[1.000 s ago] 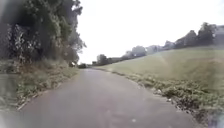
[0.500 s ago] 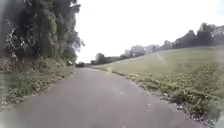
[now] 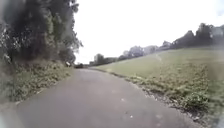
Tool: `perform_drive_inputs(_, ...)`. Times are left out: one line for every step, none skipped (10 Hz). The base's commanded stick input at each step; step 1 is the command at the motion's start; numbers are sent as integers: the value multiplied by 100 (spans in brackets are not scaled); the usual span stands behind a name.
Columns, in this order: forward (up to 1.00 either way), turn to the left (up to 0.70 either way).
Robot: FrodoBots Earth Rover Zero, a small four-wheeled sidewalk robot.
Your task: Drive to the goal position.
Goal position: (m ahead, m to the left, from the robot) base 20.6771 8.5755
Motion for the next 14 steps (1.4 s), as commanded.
perform_drive_inputs(85, 0)
perform_drive_inputs(85, 0)
perform_drive_inputs(85, 0)
perform_drive_inputs(85, 0)
perform_drive_inputs(85, 0)
perform_drive_inputs(85, 0)
perform_drive_inputs(85, 0)
perform_drive_inputs(85, 1)
perform_drive_inputs(85, 2)
perform_drive_inputs(85, 2)
perform_drive_inputs(85, 2)
perform_drive_inputs(85, 2)
perform_drive_inputs(85, 2)
perform_drive_inputs(85, 2)
